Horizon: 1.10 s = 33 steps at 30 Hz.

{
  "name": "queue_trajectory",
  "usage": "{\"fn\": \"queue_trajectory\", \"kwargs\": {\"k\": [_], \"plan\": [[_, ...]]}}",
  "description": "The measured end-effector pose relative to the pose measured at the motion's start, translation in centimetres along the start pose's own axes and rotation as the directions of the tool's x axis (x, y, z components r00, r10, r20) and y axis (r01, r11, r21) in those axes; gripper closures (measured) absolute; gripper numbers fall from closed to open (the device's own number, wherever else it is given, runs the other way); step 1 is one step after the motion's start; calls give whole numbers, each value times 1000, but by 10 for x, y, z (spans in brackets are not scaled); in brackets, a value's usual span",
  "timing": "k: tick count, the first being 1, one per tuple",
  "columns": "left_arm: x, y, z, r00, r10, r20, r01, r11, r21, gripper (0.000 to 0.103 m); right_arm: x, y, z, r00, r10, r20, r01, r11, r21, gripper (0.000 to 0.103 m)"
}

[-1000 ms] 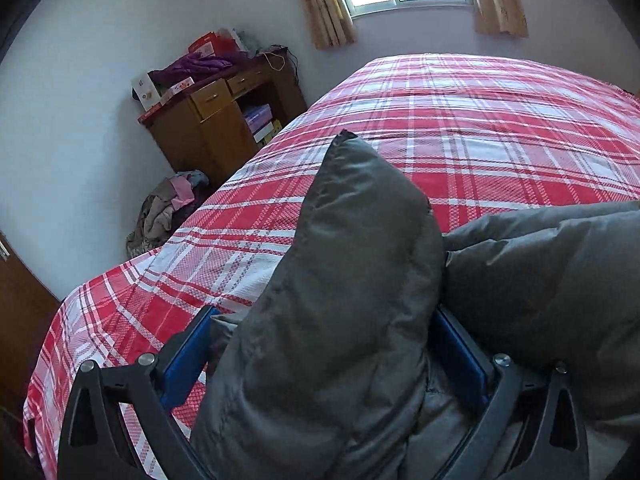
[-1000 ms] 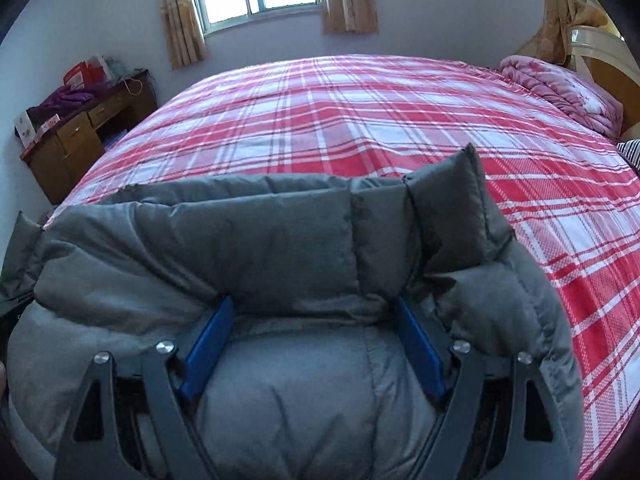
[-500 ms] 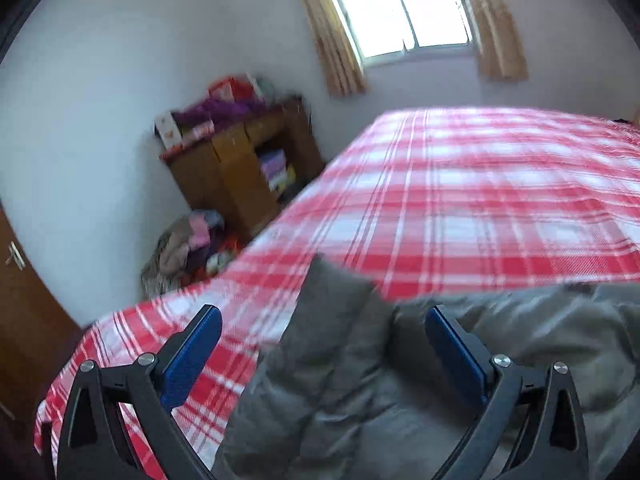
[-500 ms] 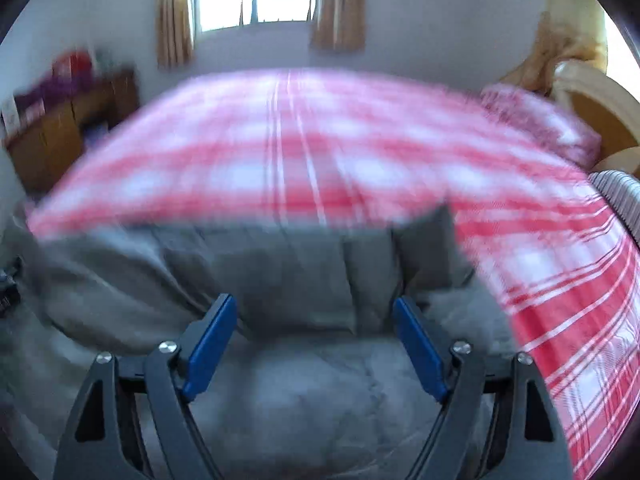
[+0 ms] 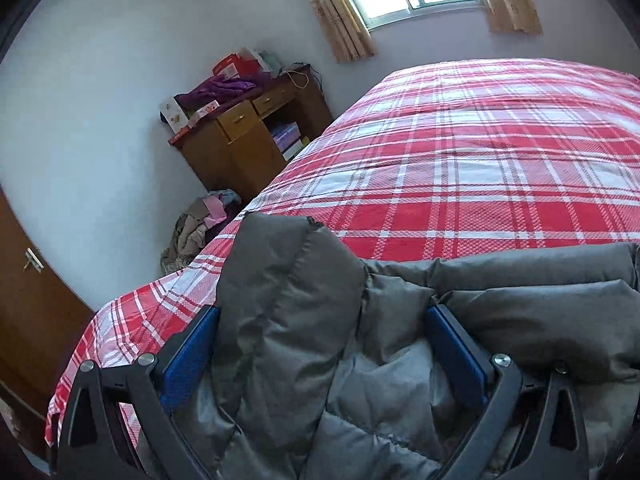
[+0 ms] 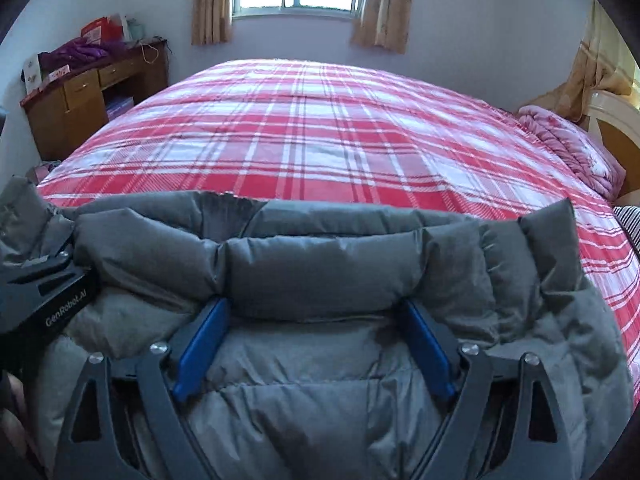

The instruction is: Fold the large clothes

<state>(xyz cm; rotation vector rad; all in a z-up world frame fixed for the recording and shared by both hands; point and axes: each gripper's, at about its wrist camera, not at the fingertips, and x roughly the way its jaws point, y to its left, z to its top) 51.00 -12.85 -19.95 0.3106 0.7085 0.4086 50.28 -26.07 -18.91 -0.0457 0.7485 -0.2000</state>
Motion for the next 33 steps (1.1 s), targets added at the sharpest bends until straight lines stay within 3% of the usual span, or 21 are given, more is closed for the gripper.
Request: {"fn": "queue_trajectory", "kwargs": {"k": [5,14,18,24,27,30,33], "plan": [[-2,-9,0,999,38,12,-39,999,27,1,5,6,-1,999,-17,-33,16,1000,-24,11],[3,-8,1,1000,25,-10,-25,999,36,1,9,9,-2,999,-18,-37,17,999,-38,11],[-11,20,5,995,-90,-49,90,996,-1,1,11,11,-2,999,-24,-46,22,998,-52,10],[-71,68,-25,990,-117,75,116,993,20,1,12,14,0,997,-24,-72,18,996,-84,10],[-51,70,-38,997,-69,18,68,997,38,1,11,17,0,995,-39,-86,30,994,-108,10],[-25,76,-49,989,-121,-87,120,993,-15,1,-13,14,-5,996,-31,-85,22,994,-108,10],[-22,73,-54,991,-118,-62,117,993,-26,1,-49,16,-21,999,-2,-35,-2,993,-117,9]]}}
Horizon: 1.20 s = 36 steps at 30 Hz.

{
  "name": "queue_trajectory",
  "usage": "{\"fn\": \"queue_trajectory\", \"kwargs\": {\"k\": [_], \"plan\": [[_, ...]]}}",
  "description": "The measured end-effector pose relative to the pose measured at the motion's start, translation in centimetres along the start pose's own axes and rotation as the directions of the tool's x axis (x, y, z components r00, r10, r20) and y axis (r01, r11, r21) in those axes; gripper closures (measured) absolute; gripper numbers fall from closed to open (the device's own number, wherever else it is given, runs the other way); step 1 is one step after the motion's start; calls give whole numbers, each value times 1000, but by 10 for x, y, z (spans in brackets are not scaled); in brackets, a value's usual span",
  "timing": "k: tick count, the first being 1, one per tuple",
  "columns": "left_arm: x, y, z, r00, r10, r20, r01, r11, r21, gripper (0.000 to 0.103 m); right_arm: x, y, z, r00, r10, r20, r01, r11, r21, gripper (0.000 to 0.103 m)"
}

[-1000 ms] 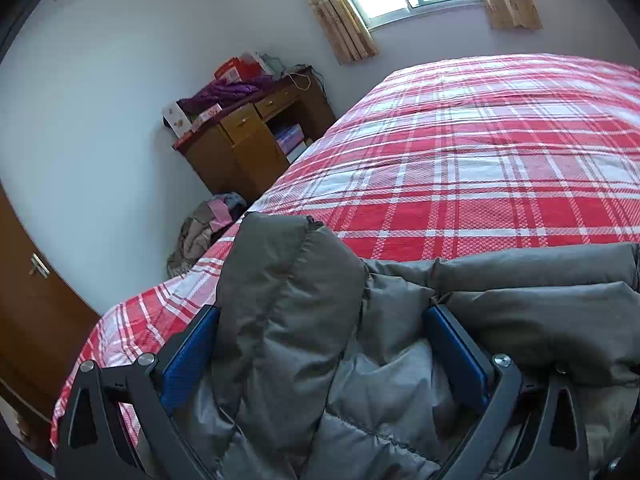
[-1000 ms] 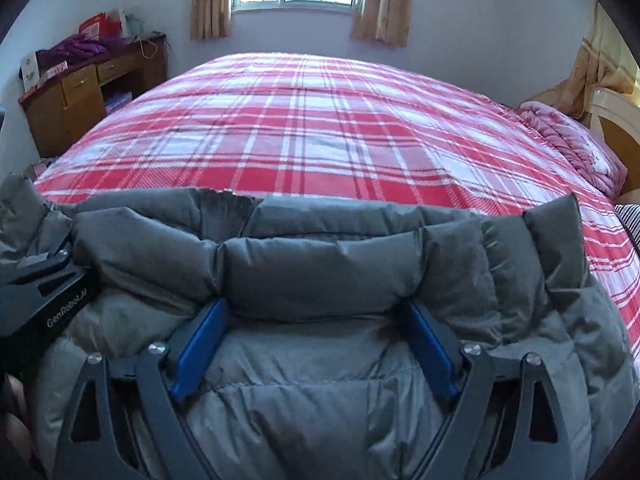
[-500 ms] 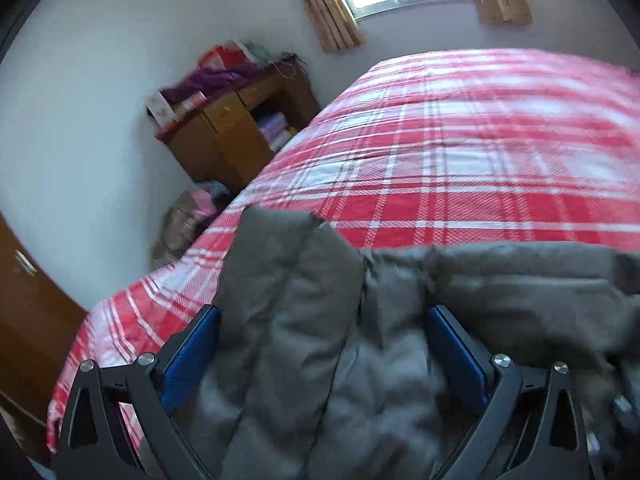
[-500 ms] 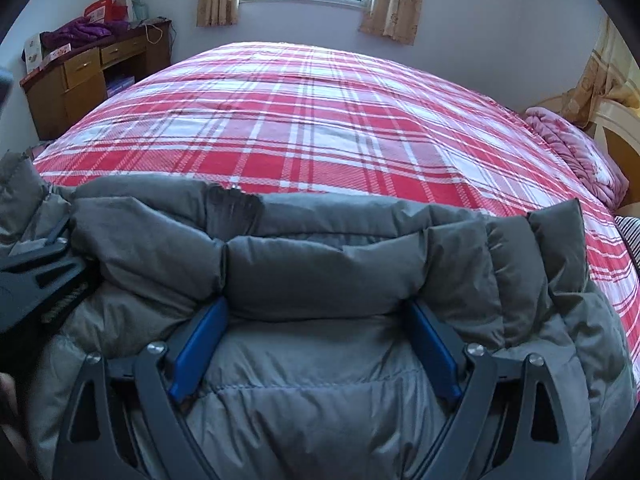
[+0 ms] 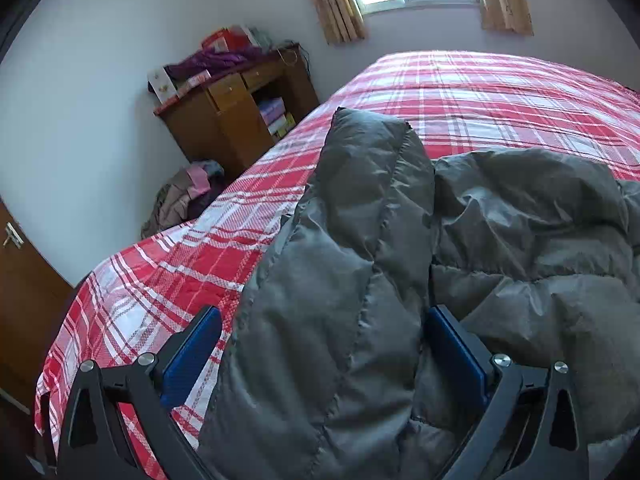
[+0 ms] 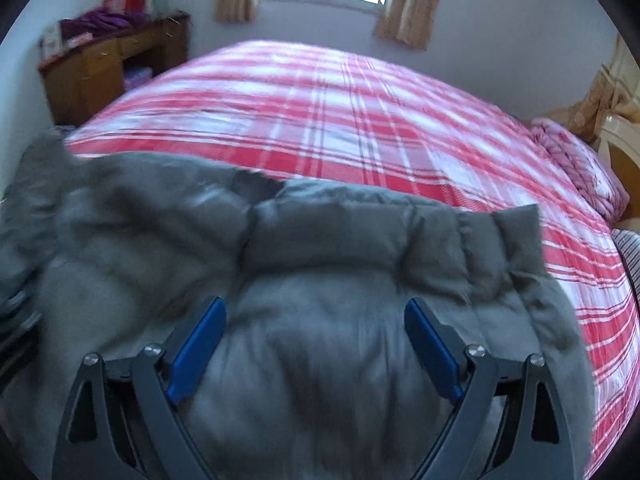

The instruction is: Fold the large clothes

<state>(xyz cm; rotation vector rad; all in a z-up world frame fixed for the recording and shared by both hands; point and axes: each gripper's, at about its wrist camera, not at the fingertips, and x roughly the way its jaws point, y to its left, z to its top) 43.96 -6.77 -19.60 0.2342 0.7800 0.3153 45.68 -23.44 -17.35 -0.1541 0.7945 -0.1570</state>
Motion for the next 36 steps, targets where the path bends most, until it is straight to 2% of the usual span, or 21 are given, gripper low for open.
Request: {"fn": "queue_trajectory", "kwargs": {"k": [2,5,7,10,12,16,18,21,23,27,31,33,35,36], "plan": [[-1,-8,-1,1000,11,17,-12,1000,28,1,-15,7,-20,999,-23,28,24,999,-32,8],[-4,-12,-1,1000,4,27,-5,999,54,1,-7,13,-38,1000,-22,16,23,999,-49,8],[-8,-7,-1,1000,-6,7,6,999,53,1,-1,13,-41,1000,-19,23,20,999,-49,7],[-27,17,-11,1000,4,0,-4,1000,28,1,7,11,-41,1000,-12,13,12,999,-39,4],[-46,37,-25,1000,-27,11,27,1000,-2,1,6,10,-39,1000,-3,4,3,999,-37,4],[-70,75,-60,999,-1,50,3,999,-35,1,-33,5,-52,998,38,43,-36,999,-29,5],[-67,89,-76,1000,-2,13,3,997,-76,1,-56,9,-69,996,34,80,-31,999,-45,4],[-51,97,-95,996,-64,-67,54,988,-148,1,-79,18,-97,993,41,112,-34,997,-62,3],[-42,96,-101,990,-110,-91,93,981,-170,1,-74,27,-110,996,32,82,-25,996,-89,3],[-39,94,-105,987,-135,-87,116,974,-194,1,-55,34,-119,997,10,81,-2,995,-104,1],[-31,100,-110,965,-241,-107,205,942,-267,1,-51,31,-120,998,10,66,-3,994,-107,1],[-34,103,-110,943,-313,-110,268,914,-304,5,-51,28,-122,998,13,64,-6,994,-105,1],[-41,102,-110,922,-375,-95,331,892,-307,26,-52,26,-121,997,4,71,4,994,-110,1],[-44,100,-109,911,-401,-91,358,883,-304,30,-53,26,-121,997,-3,75,11,994,-113,1]]}}
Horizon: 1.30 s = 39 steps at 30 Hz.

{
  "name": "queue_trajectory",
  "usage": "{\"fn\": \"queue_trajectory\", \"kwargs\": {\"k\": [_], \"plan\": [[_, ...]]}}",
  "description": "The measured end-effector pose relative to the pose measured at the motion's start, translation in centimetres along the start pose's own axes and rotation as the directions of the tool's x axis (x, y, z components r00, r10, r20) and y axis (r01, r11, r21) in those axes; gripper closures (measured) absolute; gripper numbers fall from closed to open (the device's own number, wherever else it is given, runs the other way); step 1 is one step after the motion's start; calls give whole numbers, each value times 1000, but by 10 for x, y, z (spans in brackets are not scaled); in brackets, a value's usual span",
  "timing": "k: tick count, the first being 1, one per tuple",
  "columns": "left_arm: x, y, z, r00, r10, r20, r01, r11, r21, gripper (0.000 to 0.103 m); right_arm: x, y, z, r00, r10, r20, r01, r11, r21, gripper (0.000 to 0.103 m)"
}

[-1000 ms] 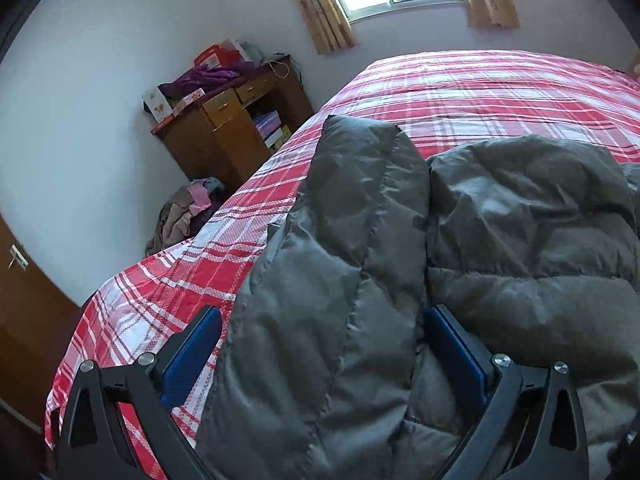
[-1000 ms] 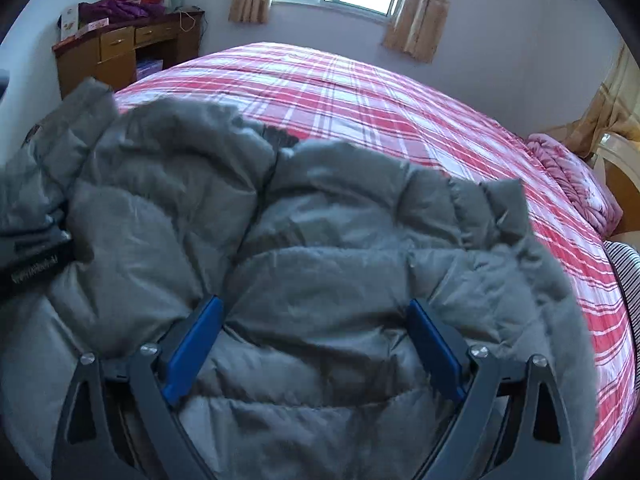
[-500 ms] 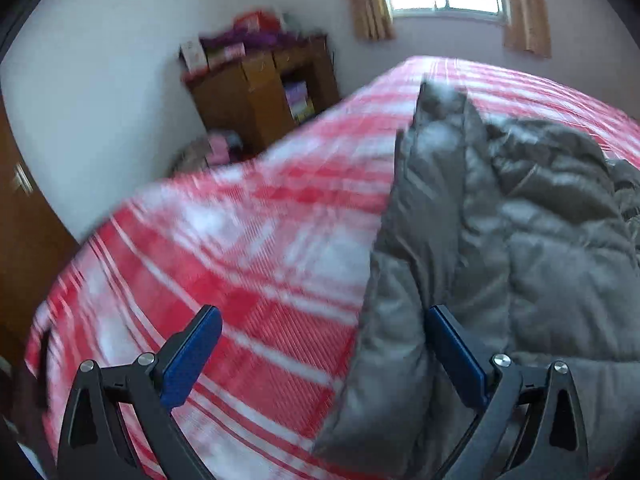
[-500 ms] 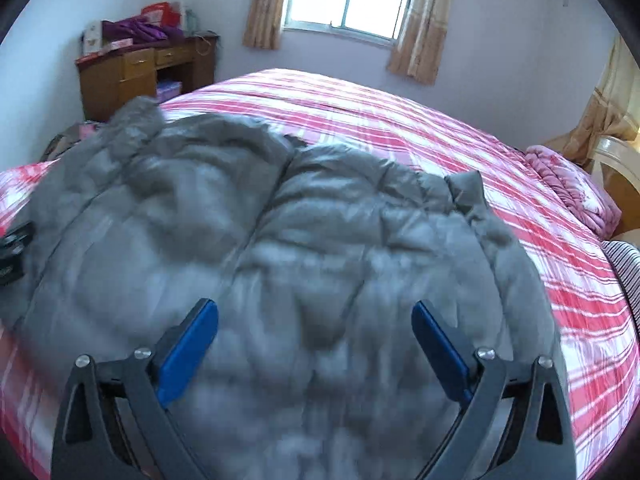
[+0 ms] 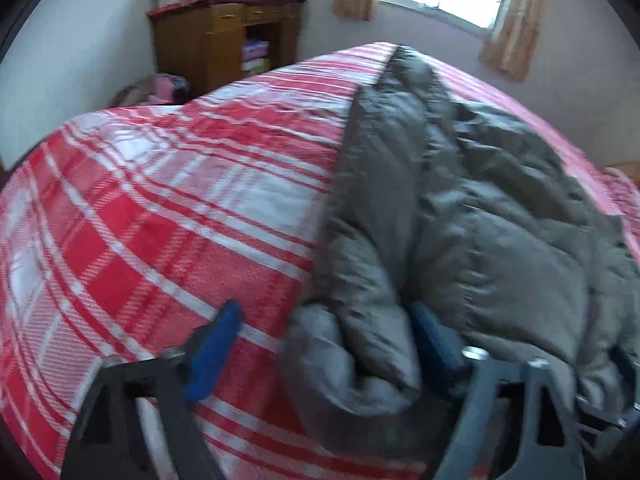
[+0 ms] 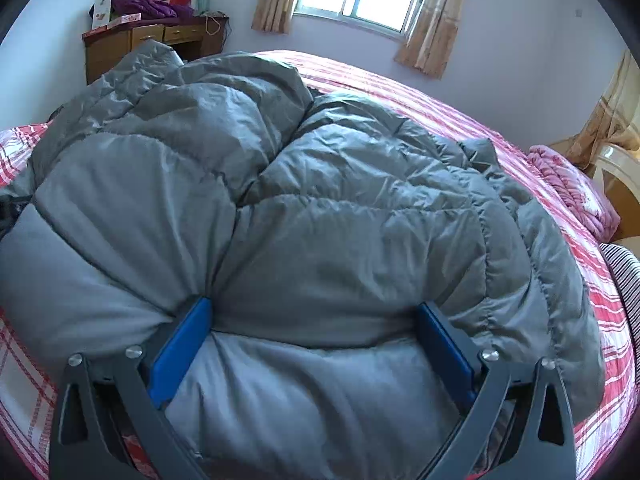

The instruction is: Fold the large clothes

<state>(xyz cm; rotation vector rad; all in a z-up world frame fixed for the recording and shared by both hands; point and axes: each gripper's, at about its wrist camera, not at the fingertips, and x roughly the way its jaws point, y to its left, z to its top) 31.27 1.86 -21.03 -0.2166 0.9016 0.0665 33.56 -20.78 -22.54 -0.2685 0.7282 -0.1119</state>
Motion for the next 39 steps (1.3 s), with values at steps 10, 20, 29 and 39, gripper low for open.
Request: {"fn": "queue_trajectory", "kwargs": {"k": [10,20,29,39], "plan": [[1,-14,7,993,-120,-8,120,992,36,89,-40,-5,6,998,-6,56,6,1000,2,8],[-38,-8,11,974,-218,60,213,974,84,98,-12,10,-11,1000,-21,16,22,998,-54,8],[-91,35,13,946,-296,132,295,955,27,99,-27,24,-16,1000,1,-3,-1,999,-38,12],[-176,13,32,926,-225,302,170,965,198,99,-74,74,-6,978,193,77,-180,973,-143,12]]}}
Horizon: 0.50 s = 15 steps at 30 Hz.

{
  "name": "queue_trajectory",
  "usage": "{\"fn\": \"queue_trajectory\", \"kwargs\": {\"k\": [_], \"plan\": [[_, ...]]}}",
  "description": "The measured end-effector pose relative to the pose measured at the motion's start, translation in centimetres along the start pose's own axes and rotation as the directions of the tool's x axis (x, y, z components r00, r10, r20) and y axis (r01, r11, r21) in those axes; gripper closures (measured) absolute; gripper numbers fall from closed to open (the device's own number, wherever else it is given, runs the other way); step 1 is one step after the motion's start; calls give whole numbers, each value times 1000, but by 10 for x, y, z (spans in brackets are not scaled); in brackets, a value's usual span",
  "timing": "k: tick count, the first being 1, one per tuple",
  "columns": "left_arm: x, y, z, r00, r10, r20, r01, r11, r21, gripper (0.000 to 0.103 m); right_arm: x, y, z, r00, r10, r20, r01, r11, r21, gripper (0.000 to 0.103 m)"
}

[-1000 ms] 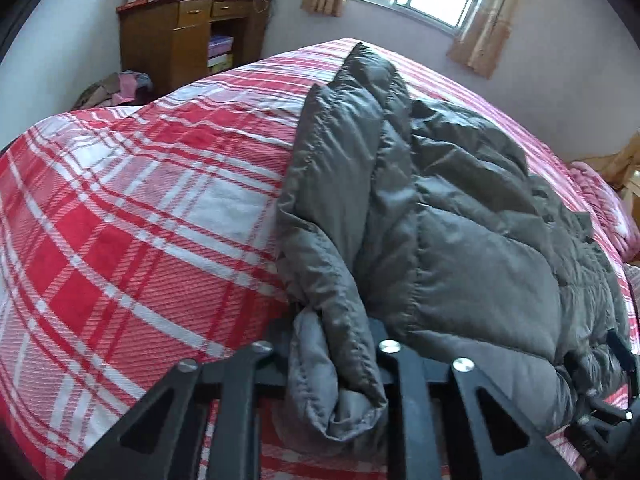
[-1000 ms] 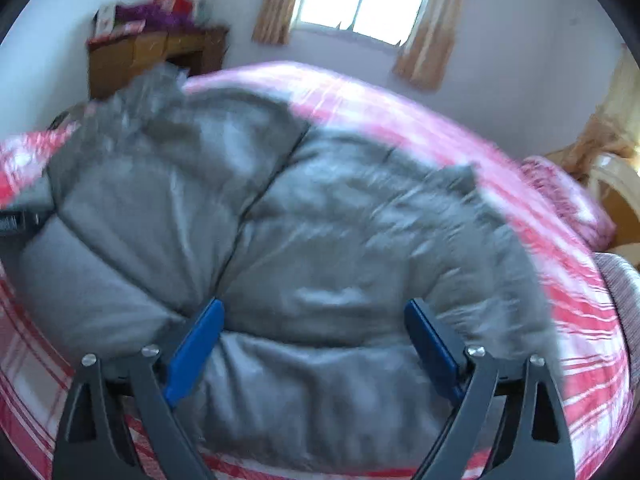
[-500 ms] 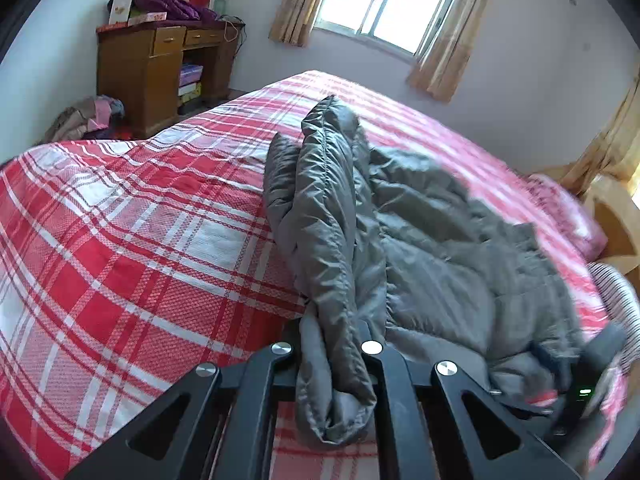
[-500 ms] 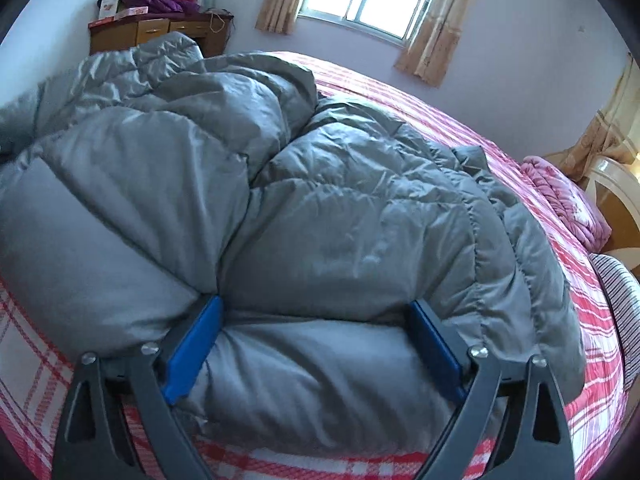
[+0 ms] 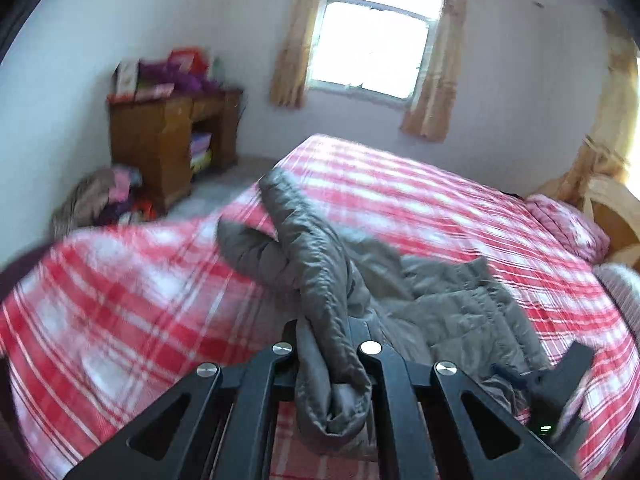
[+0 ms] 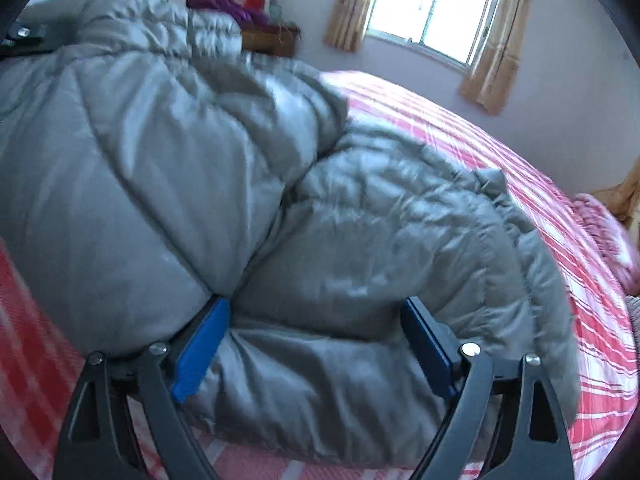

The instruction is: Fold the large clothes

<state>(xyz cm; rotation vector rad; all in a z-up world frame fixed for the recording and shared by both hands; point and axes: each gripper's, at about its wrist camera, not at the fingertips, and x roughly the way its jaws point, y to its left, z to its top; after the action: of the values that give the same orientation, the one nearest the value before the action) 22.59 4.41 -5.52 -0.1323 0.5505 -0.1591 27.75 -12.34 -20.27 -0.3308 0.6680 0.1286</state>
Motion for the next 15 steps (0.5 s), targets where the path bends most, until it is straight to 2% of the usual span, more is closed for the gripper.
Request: {"fn": "queue_trajectory", "kwargs": {"k": [3,5,8,10,11,15], "plan": [[-7,-54,11,999,-37,37,32,993,113,99,-39,-36,-4,996,-45,77,43,998,35,0],[-6,-93,12,997,-63,51,51,979,196,99,-62,-76,-14,989,-102,109,90,990,109,0],[8,-163,9,992,-117,41,98,943,317,99,-81,-143,-36,977,-201,74,175,948,265,0],[27,-216,-4,992,-120,30,97,902,420,99,-84,-185,-57,960,-280,15,258,905,338,0],[37,-228,-9,993,-119,21,97,888,450,99,-84,-200,-68,954,-301,-13,285,887,365,0],[88,-297,-56,996,-82,-24,80,793,604,99,-81,-251,-118,940,-323,-107,335,824,457,0]]}}
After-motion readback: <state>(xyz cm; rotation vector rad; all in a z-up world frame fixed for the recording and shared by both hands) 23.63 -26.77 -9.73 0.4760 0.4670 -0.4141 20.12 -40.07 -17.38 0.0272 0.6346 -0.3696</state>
